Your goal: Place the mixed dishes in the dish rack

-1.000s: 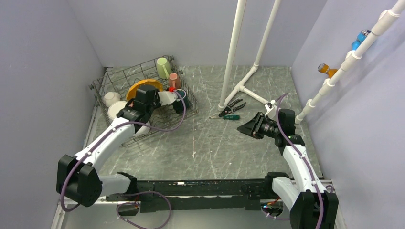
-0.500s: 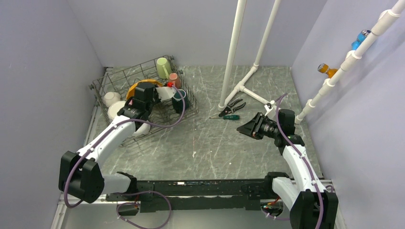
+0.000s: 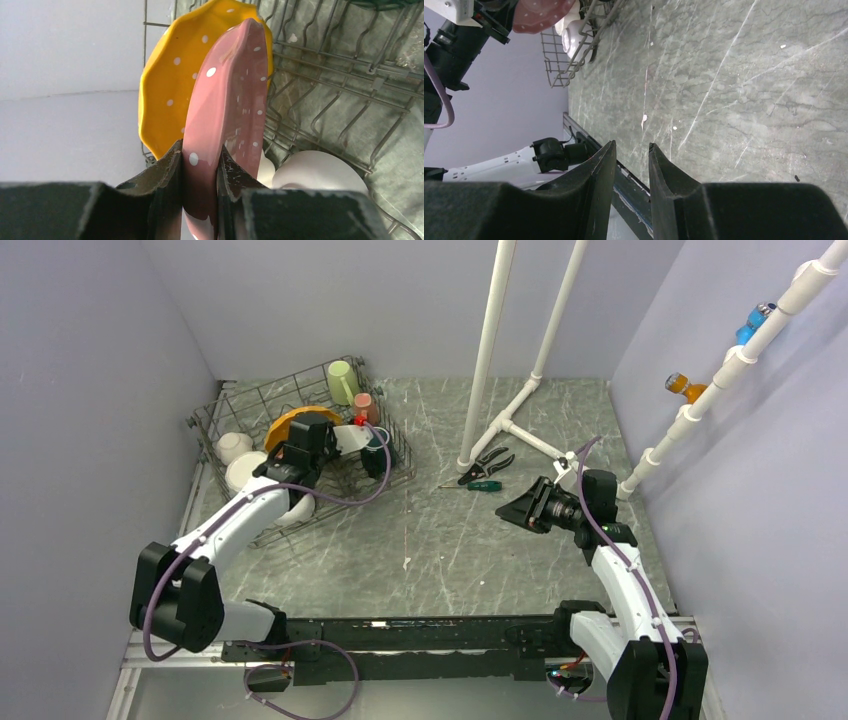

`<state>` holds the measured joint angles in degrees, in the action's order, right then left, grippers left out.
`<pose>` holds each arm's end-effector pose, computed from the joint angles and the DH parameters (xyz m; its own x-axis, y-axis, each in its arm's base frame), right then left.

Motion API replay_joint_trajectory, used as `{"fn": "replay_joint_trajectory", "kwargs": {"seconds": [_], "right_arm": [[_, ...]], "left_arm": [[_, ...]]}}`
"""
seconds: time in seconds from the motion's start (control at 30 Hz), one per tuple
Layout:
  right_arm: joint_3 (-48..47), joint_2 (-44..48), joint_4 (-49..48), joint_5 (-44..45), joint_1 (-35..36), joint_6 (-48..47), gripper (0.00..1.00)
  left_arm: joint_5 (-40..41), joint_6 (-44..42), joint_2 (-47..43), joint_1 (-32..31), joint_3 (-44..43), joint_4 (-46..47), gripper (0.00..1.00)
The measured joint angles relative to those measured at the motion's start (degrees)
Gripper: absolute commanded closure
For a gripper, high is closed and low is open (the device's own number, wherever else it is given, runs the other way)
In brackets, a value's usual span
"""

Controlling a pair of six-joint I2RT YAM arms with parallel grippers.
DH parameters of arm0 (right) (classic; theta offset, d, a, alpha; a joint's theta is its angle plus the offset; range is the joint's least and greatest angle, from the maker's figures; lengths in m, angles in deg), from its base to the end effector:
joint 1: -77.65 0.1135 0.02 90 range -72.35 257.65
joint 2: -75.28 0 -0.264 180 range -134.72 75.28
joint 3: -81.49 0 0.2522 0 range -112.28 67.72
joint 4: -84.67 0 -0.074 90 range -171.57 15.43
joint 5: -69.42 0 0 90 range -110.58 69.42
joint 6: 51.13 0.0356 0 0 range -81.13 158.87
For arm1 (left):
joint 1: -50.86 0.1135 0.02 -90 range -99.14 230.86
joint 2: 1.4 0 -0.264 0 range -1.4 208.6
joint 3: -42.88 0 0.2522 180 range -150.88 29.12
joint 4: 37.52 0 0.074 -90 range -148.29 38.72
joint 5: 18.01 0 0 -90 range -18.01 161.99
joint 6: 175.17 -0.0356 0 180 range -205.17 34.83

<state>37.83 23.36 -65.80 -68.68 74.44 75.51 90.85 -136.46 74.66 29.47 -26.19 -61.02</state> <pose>0.1852 0.0162 0.2252 -0.8191 0.4451 -0.3619 -0.0761 0.5410 0.8376 0.2831 -0.0985 0.2844 -0.2285 0.8826 -0.4109 0.4223 0.4702 0.7750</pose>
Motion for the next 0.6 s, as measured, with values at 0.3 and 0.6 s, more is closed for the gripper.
{"fn": "replay_joint_trajectory", "kwargs": {"seconds": [0.3,0.6], "right_arm": [[0.11,-0.13,-0.02,0.0,0.0,0.22,0.68],[0.42,-0.15,-0.66,0.0,0.0,0.66,0.68]], "left_arm": [[-1.51,0.2,1.97,0.76,-0.02,-1.46,1.0],[-4.31,0.74,2.1,2.43,-0.04,-1.03,1.0]]}}
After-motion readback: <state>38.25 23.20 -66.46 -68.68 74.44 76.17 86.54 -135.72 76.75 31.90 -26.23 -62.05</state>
